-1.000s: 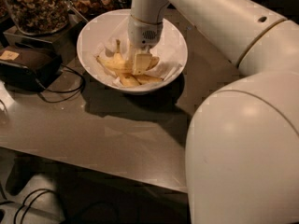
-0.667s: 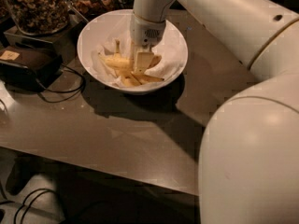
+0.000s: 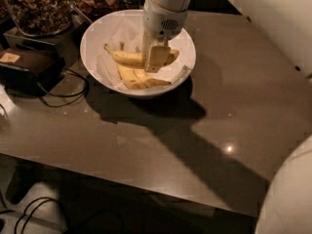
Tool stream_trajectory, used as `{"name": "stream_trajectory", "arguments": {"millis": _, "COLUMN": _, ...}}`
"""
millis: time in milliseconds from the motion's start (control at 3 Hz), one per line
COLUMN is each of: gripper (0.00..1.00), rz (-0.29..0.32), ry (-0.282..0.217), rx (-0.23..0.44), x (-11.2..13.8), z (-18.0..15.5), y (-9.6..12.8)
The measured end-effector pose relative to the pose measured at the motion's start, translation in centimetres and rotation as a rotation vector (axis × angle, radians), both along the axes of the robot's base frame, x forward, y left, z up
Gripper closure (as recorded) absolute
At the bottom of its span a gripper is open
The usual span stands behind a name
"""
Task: Pick banana from white bowl
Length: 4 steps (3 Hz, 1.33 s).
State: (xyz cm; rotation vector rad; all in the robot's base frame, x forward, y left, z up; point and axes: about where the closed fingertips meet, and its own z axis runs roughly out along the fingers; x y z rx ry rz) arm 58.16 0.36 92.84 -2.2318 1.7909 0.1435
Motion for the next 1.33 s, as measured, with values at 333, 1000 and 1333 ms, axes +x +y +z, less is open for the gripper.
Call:
{"name": "stream_trajectory", "arguments": {"millis": 333, "gripper": 1.0, "rz": -0.007, "ry": -0.04, "rx": -0.027, "x": -1.5, "z": 2.5, "y": -0.1}}
{"name": "stream_trajectory", "arguments": {"millis": 1000, "gripper": 1.0, "rz": -0.011, "ry": -0.105, "rx": -0.045, "x": -3.0, "z": 5.0, "y": 0.0}}
{"name": "stream_trajectory", "arguments": {"millis": 1333, "gripper": 1.0, "rz": -0.031, "ry": -0.09, "rx": -0.013, "x": -4.2, "z": 5.9, "y": -1.1}}
